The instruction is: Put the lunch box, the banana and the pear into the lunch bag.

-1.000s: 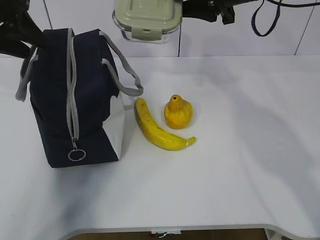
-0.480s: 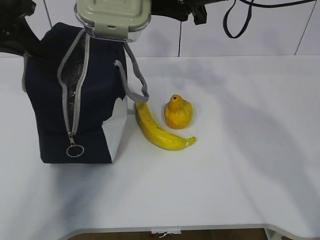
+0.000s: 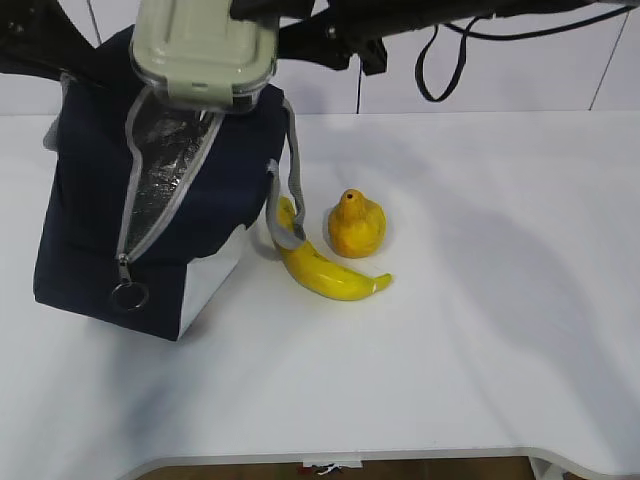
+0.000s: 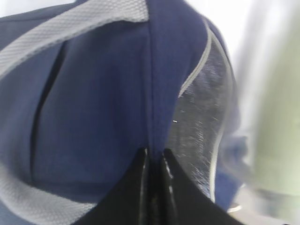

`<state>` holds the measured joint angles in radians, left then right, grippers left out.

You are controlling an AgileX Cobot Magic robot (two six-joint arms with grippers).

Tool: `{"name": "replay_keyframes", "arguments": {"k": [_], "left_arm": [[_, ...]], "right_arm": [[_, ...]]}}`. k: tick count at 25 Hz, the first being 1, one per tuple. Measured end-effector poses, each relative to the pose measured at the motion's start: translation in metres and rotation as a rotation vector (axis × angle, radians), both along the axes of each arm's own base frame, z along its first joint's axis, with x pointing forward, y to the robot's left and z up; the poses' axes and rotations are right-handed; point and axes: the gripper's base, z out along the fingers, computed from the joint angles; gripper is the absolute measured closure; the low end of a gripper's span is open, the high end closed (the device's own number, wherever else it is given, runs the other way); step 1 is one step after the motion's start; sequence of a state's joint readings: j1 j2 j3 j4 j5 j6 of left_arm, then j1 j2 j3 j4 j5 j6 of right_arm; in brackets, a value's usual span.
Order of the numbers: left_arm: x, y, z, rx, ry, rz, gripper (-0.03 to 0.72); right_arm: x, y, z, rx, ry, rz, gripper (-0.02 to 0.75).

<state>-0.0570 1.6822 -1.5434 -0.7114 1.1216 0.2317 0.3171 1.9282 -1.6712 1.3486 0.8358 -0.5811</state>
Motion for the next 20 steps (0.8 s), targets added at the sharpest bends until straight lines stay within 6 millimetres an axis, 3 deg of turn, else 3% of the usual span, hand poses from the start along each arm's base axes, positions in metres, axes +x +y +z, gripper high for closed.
{"name": "replay_keyframes", "arguments": {"k": [5,9,15,20], "left_arm": [[0.000,-0.004,0.004,-0.058,-0.012,-0.013,0.685],[0.000,-0.008,0.008,-0.112,-0.039,-0.038,0.686],[0.004,-0.022,0.014,-0.260,-0.072,-0.076,0.687],[0.009,-0.029,0.007,-0.278,-0.065,-0.086,0.687]], "right_arm": [[0.012,0.003,-0.040,-0.098,0.075,0.011,0.353],[0.016,0.002,-0.060,-0.184,0.093,0.031,0.353],[0.015,0.009,-0.063,-0.172,0.110,0.041,0.353],[0.012,0.022,-0.059,-0.163,0.090,0.051,0.353]]}}
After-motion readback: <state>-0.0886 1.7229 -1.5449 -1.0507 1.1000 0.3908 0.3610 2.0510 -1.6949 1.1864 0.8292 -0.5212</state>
